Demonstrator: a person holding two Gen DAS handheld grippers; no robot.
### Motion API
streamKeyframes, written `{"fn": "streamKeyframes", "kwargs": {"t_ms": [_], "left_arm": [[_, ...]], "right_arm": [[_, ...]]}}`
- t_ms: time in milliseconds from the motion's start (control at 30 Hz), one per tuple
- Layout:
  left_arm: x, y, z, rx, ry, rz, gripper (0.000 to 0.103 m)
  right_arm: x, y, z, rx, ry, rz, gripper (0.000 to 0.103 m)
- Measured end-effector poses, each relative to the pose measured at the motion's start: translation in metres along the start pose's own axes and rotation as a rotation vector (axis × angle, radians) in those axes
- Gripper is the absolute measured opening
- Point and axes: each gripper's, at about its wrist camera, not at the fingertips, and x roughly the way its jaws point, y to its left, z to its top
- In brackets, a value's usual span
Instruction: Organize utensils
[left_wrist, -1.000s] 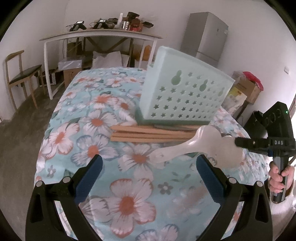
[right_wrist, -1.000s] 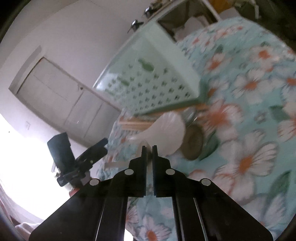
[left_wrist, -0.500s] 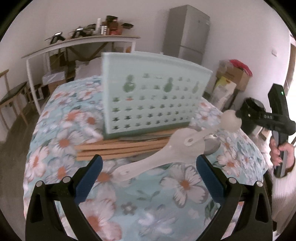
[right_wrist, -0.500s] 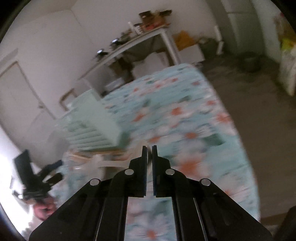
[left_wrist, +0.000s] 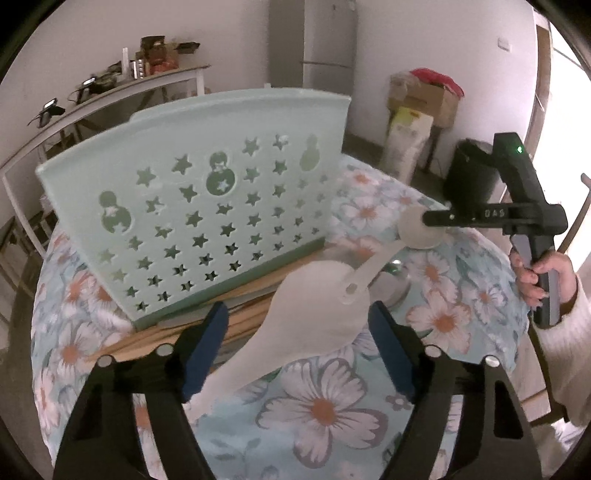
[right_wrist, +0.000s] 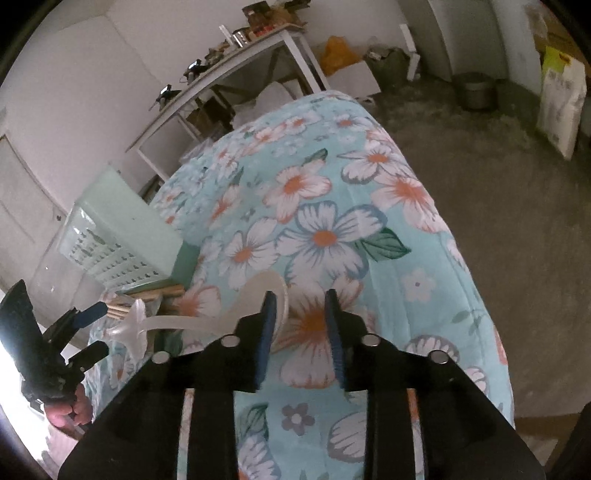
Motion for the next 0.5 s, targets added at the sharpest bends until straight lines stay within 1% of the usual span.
{"fn": "streamKeyframes", "kwargs": {"t_ms": [33, 67, 133, 167, 200, 233, 267, 300, 333, 400, 433, 467, 500], "left_arm": [[0.003, 0.003, 0.001, -0.001, 0.008, -0.014, 0.072], [0.005, 0.005, 0.003, -0.005, 0.012, -0.024, 0.068], [0.01, 0.013, 0.006, -0.022, 0.025, -0.061, 0.066], [0.015, 0.015, 0.008, -0.028, 0.046, -0.096, 0.065], [0.018, 0.018, 0.009, -0.029, 0.062, -0.112, 0.061], [0.022, 0.019, 0.01, -0.027, 0.076, -0.124, 0.061], [0.027, 0.02, 0.01, -0.025, 0.098, -0.148, 0.058], [0.028, 0.02, 0.009, -0.025, 0.108, -0.154, 0.051], [0.029, 0.02, 0.008, -0.023, 0.11, -0.153, 0.048], [0.027, 0.023, 0.005, -0.028, 0.105, -0.139, 0.028], [0.026, 0.026, 0.004, -0.042, 0.105, -0.133, 0.023], [0.025, 0.029, 0.003, -0.056, 0.112, -0.15, 0.015], [0.025, 0.032, 0.001, -0.075, 0.125, -0.178, 0.01]], "right_arm": [[0.001, -0.002, 0.0, 0.002, 0.002, 0.008, 0.031], [0.0, -0.002, 0.0, 0.002, 0.003, 0.01, 0.032], [0.001, -0.004, 0.0, 0.002, 0.008, 0.022, 0.036], [0.002, -0.006, 0.0, 0.008, 0.013, 0.036, 0.036], [0.002, -0.007, 0.001, 0.013, 0.013, 0.044, 0.037], [0.003, -0.009, 0.001, 0.02, 0.015, 0.054, 0.038], [0.004, -0.01, 0.001, 0.024, 0.02, 0.064, 0.039], [0.004, -0.012, 0.001, 0.027, 0.022, 0.07, 0.039], [0.004, -0.013, 0.0, 0.032, 0.021, 0.08, 0.039], [0.004, -0.015, 0.0, 0.032, 0.021, 0.086, 0.038], [0.004, -0.014, -0.001, 0.028, 0.019, 0.077, 0.034], [0.005, -0.013, -0.001, 0.023, 0.019, 0.066, 0.031], [0.005, -0.012, -0.001, 0.012, 0.018, 0.046, 0.026]]}}
